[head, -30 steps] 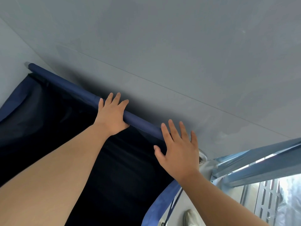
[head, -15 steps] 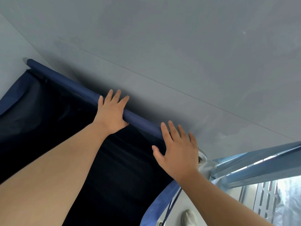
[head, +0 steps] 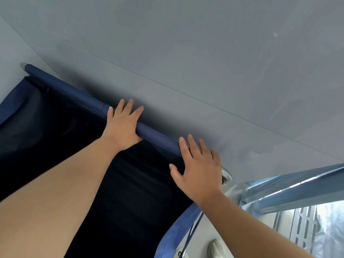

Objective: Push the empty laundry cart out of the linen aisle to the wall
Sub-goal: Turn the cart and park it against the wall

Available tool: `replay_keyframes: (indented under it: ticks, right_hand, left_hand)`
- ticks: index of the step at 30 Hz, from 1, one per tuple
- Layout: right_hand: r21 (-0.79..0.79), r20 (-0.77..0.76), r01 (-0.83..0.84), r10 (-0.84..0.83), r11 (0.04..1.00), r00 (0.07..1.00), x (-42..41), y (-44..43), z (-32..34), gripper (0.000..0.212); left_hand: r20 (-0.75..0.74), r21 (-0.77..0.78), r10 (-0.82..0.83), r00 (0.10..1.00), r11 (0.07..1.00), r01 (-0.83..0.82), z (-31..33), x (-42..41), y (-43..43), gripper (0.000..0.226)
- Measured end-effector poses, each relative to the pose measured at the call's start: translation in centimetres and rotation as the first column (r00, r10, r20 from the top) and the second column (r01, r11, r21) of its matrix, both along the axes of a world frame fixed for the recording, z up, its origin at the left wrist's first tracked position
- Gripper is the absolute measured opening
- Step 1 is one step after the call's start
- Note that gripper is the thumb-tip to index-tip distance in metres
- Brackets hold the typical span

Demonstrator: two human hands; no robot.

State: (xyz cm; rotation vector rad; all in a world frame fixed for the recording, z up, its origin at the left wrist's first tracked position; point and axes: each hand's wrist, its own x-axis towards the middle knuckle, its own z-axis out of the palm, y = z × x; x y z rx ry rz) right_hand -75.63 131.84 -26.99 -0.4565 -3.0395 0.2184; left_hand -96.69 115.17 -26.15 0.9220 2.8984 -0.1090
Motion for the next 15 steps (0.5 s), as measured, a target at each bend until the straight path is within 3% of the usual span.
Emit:
replay_keyframes:
  ticks: [15]
  right_hand:
    - [0.041, 0.001, -0.013, 0.013, 0.999, 1.000, -0.03, 0.47, 0.29, 0.072]
  left_hand:
    - [0.012, 0.013, 0.008, 1.000, 1.000, -0.008, 0.01, 0.03, 0.38, 0.109]
